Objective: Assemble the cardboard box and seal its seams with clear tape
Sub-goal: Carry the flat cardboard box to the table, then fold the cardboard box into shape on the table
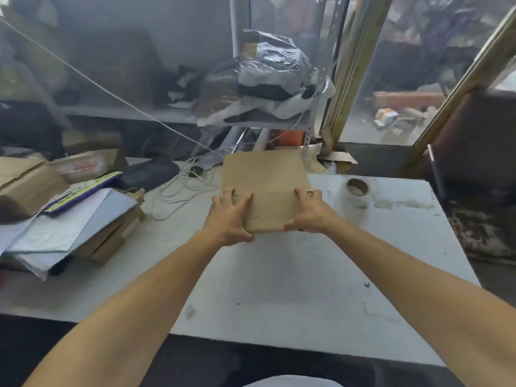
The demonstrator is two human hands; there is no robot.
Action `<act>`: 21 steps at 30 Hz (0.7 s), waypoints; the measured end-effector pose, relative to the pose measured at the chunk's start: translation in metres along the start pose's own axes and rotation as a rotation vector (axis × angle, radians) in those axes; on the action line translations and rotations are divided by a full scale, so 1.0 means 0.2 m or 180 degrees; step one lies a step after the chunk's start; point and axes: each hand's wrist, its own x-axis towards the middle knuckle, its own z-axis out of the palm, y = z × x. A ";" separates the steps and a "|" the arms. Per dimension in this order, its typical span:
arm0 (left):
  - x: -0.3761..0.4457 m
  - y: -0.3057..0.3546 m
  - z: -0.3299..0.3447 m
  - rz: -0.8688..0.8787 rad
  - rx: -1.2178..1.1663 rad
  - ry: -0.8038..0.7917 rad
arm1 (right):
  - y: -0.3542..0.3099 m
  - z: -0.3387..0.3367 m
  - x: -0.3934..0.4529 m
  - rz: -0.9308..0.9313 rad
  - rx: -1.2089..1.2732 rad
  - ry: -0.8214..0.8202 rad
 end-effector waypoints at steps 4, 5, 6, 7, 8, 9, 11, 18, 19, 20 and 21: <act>0.03 0.04 0.02 0.0272 0.0022 -0.0039 | 0.08 0.03 -0.08 0.0219 0.0000 0.0170; 0.02 0.05 0.03 0.0303 0.0038 -0.0031 | 0.10 0.04 -0.10 0.0250 0.0051 0.0228; 0.01 0.06 0.04 0.0320 0.0030 -0.0014 | 0.12 0.06 -0.12 0.0259 0.0113 0.0297; -0.01 0.07 0.05 0.0328 0.0002 0.0035 | 0.13 0.08 -0.15 0.0236 0.0153 0.0388; -0.03 0.08 0.07 0.0335 -0.0028 0.0121 | 0.15 0.09 -0.18 0.0193 0.0182 0.0490; -0.06 0.08 0.08 0.0345 -0.0060 0.0209 | 0.16 0.11 -0.21 0.0140 0.0200 0.0585; -0.11 0.10 0.12 0.0338 -0.0113 0.0277 | 0.18 0.14 -0.26 0.0069 0.0217 0.0690; -0.22 0.18 0.21 0.0292 -0.0061 0.0530 | 0.23 0.19 -0.39 0.0177 0.0193 0.0841; -0.23 0.19 0.21 0.0290 0.0021 0.0594 | 0.23 0.20 -0.40 0.0218 0.0055 0.0823; -0.24 0.20 0.22 0.0281 0.0090 0.0668 | 0.24 0.21 -0.42 0.0250 -0.0073 0.0821; -0.25 0.21 0.23 0.0268 0.0121 0.0742 | 0.24 0.22 -0.43 0.0277 -0.0170 0.0830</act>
